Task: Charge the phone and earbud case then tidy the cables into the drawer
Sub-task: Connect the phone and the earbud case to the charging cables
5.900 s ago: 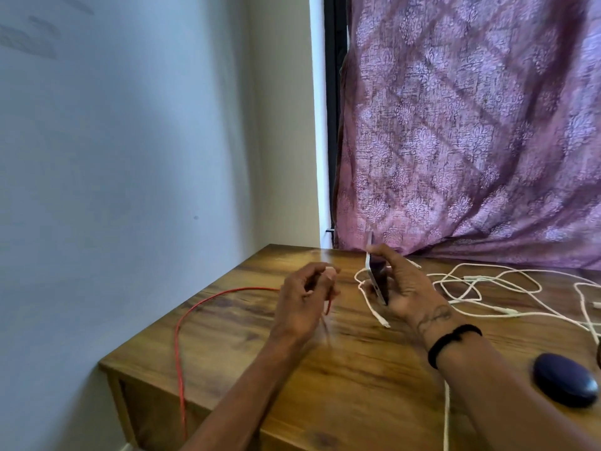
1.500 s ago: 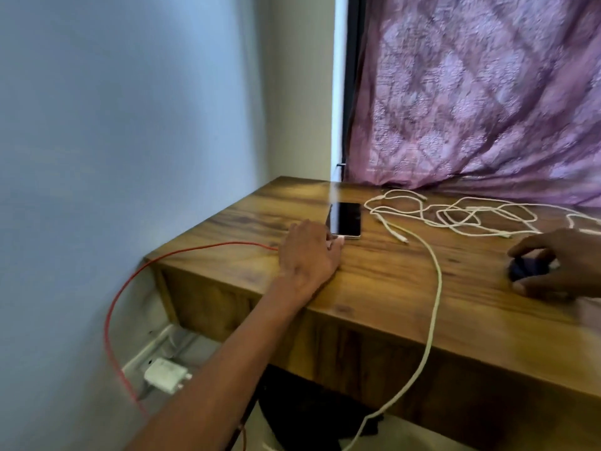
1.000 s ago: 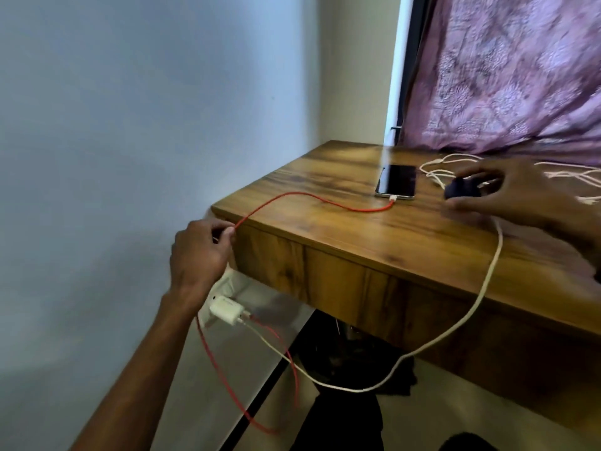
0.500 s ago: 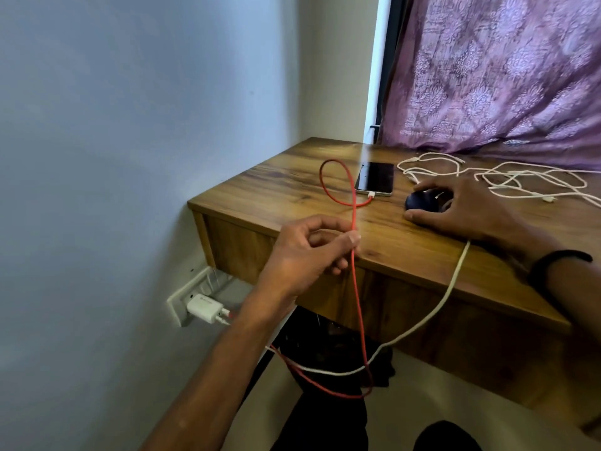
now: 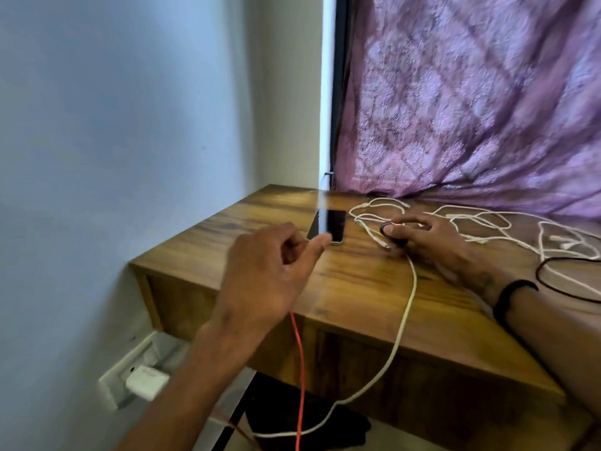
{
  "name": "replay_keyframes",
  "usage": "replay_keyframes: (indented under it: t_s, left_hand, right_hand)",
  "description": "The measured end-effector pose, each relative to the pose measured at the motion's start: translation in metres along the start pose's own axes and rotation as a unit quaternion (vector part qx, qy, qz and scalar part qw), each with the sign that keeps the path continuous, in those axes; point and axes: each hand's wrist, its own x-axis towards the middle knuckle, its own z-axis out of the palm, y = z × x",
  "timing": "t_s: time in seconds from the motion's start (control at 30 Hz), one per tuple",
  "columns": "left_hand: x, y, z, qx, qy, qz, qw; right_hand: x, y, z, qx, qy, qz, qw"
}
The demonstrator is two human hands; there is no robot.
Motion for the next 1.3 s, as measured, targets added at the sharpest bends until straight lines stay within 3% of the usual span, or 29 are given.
replay_keyframes:
  t_s: [0.1, 0.17, 0.27, 0.4, 0.53, 0.73, 0.83, 1.0, 1.13, 1.2, 1.3]
  left_hand:
    - [0.056, -0.002, 0.065, -0.016, -0.068, 0.031, 0.997]
    - [0.094, -0.004, 0.11, 0.035, -0.124, 0.032, 0.991]
    - [0.135, -0.002, 0.158, 0.109, -0.157, 0.003, 0.981]
    - [0.145, -0.004, 0.197, 0.095, -0.188, -0.041, 0.977]
    - [0.143, -0.008, 0.221, 0.138, -0.169, -0.045, 0.975]
    - [0.16, -0.004, 0.216, 0.3, -0.158, -0.042, 0.94]
    - [0.167, -0.005, 0.216, 0.319, -0.16, -0.055, 0.932]
    - [0.173, -0.005, 0.219, 0.192, -0.191, -0.09, 0.958]
    - [0.168, -0.009, 0.227, 0.041, -0.108, 0.015, 0.993]
    - [0.169, -0.002, 0.223, -0.099, -0.098, 0.039, 0.99]
    - [0.167, 0.011, 0.215, -0.265, -0.153, -0.009, 0.952]
  right_hand:
    - [0.007, 0.004, -0.004, 0.087, 0.002, 0.026, 0.996]
    - [0.012, 0.012, -0.008, 0.108, 0.005, 0.024, 0.994]
    - [0.018, 0.021, -0.018, 0.119, -0.009, 0.032, 0.992]
    - [0.027, 0.024, -0.026, 0.201, 0.037, 0.034, 0.978]
    - [0.044, 0.028, -0.038, 0.256, 0.091, 0.023, 0.962]
    - [0.048, 0.027, -0.033, 0.174, 0.043, -0.012, 0.984]
    - [0.048, 0.027, -0.032, 0.194, 0.027, -0.005, 0.981]
    - [0.045, 0.02, -0.035, 0.253, 0.019, 0.026, 0.967]
    - [0.046, 0.018, -0.04, 0.305, 0.045, 0.053, 0.95]
    - [0.047, 0.016, -0.043, 0.338, 0.044, 0.076, 0.937]
    - [0.048, 0.016, -0.047, 0.399, 0.056, 0.101, 0.91]
